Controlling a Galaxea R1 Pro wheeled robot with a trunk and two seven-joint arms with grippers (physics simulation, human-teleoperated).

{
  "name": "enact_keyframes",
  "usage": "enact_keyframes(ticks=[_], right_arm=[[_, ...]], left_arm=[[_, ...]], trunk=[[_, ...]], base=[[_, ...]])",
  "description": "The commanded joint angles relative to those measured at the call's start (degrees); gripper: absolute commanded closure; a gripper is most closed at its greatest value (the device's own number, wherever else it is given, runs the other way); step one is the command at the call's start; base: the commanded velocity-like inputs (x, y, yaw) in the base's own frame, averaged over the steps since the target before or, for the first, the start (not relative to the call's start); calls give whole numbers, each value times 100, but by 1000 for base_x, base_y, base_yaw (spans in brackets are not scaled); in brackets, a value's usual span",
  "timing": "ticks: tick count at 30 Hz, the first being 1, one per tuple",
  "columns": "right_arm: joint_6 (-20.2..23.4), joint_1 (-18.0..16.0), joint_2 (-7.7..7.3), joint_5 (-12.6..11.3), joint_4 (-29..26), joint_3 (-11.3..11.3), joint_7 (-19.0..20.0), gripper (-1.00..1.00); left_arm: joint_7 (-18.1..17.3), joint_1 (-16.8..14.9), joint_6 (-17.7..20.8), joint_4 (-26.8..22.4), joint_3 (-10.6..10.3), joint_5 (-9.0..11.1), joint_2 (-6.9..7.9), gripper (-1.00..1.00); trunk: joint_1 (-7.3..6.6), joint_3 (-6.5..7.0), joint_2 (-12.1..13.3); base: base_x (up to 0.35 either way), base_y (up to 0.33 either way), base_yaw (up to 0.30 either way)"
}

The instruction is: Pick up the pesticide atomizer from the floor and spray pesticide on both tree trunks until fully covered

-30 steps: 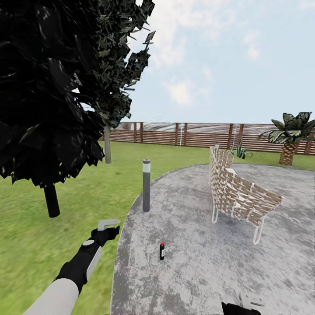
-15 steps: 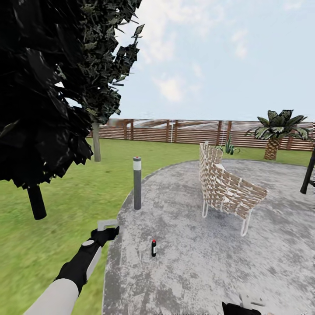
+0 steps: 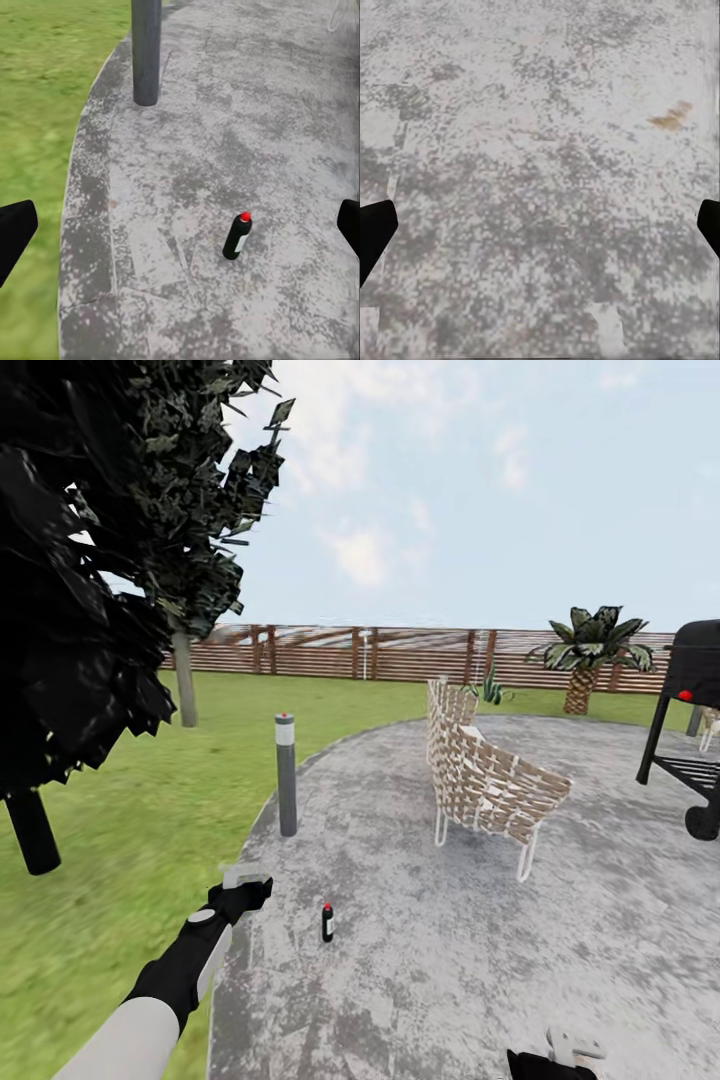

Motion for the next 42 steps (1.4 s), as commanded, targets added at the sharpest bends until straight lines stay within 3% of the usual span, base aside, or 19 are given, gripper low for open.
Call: enact_keyframes(ticks=[1,13,37,42], right_arm=[[0,-1,0,1,0,0,1,-100],[-3,2,8,23,0,10,-1,-100],[-4,1,8,45,-10,3,-1,-100],[0,4,17,45,-306,7,-1,-100]], left_arm=[[0,1,3,0,0,6,0,-100],[-8,0,-15,0,9,32,-7,-100],[-7,2,-10,0,0,-3,0,-100],[-9,-1,-8,3,-3,-3,0,-100]], trunk=[[0,-7,0],[0,-84,0],[0,-90,0],[0,-90,0]], base=[[0,0,-201],[0,0,-151],[6,0,-4],[288,0,0]])
